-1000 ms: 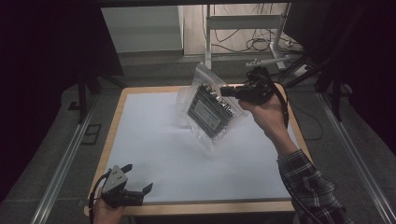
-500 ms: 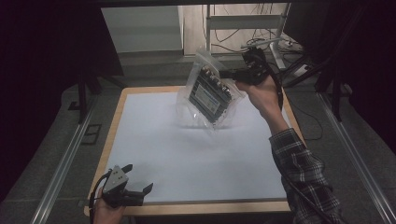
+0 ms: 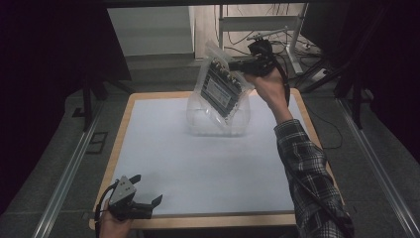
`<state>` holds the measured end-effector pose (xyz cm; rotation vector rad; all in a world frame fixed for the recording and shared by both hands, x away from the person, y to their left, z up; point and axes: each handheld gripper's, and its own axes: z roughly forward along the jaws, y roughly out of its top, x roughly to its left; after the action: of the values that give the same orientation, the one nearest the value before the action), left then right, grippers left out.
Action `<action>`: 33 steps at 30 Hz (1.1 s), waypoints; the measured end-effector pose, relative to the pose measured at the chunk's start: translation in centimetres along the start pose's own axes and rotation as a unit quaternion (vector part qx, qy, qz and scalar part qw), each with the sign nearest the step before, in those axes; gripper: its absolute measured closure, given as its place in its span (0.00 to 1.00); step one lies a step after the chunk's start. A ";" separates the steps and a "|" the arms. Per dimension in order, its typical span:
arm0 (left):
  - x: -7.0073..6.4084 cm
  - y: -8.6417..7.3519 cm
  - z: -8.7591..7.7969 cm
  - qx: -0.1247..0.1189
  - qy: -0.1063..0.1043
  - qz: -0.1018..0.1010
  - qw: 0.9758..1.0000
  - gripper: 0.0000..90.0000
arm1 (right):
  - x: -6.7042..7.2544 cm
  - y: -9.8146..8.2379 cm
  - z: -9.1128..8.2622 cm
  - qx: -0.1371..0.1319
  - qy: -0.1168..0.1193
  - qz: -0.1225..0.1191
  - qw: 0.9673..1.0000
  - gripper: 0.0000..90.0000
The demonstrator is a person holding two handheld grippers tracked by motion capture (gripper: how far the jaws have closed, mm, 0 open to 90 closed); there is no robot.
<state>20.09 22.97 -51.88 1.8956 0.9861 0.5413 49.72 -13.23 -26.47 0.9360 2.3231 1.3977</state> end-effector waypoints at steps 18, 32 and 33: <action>0.0 0.0 0.0 0.002 -0.003 0.001 1.000 0.00 | -0.8 -1.1 5.4 0.029 -0.011 -0.015 0.999 0.99; 0.1 0.0 0.0 0.002 -0.003 0.000 1.000 0.00 | -1.4 -2.4 7.9 0.049 -0.015 0.014 0.999 0.99; 0.1 0.0 0.0 0.003 -0.003 0.000 1.000 0.00 | -1.3 -2.5 8.1 0.049 -0.015 0.013 0.999 0.99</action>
<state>20.13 23.01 -51.94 1.9023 0.9844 0.5333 54.06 -9.32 -32.73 1.0109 2.3848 1.2800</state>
